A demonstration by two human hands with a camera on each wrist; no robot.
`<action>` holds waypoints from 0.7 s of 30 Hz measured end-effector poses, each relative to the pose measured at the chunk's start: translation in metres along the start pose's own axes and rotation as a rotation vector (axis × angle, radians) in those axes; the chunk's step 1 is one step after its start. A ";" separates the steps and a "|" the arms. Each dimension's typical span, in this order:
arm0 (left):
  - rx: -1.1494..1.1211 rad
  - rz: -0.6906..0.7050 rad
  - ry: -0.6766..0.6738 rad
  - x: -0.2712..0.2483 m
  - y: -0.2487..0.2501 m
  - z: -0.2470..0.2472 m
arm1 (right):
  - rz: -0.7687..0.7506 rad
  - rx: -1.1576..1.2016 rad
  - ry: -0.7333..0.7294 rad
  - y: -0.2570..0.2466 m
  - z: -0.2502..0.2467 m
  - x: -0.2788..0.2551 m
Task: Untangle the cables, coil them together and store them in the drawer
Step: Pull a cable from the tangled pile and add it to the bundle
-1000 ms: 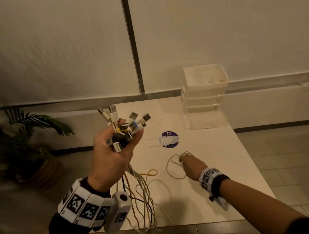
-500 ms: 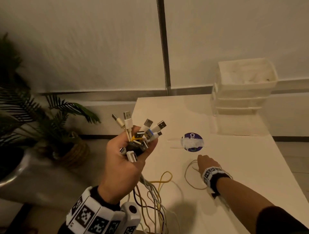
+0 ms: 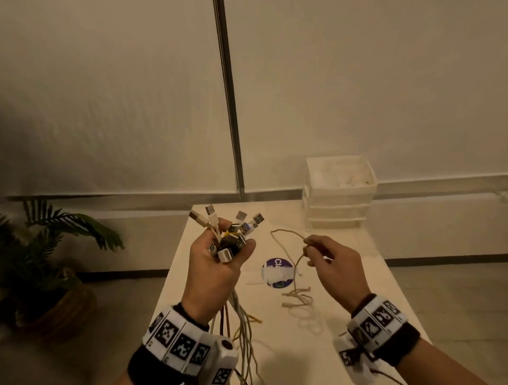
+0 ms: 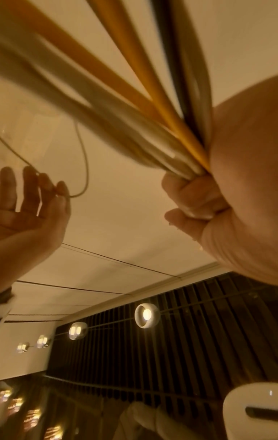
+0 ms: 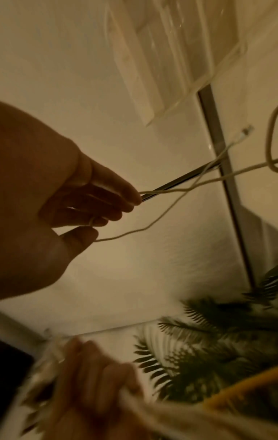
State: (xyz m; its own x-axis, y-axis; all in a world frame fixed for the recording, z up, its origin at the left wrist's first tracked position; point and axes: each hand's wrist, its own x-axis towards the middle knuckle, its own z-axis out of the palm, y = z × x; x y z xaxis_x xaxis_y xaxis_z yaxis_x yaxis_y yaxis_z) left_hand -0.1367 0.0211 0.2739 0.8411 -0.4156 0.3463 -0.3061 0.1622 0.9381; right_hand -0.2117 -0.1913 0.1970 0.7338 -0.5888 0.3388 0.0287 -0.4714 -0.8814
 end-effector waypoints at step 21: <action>-0.067 -0.287 -0.160 0.023 0.011 0.024 | 0.219 0.650 -0.344 -0.110 -0.049 0.003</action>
State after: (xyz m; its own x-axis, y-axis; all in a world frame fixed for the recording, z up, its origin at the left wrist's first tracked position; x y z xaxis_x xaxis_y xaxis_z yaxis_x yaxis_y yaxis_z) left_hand -0.1312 -0.0083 0.2925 0.8061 -0.5876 0.0703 -0.0323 0.0749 0.9967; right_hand -0.2456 -0.1732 0.3114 0.9356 -0.3368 0.1062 0.1735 0.1764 -0.9689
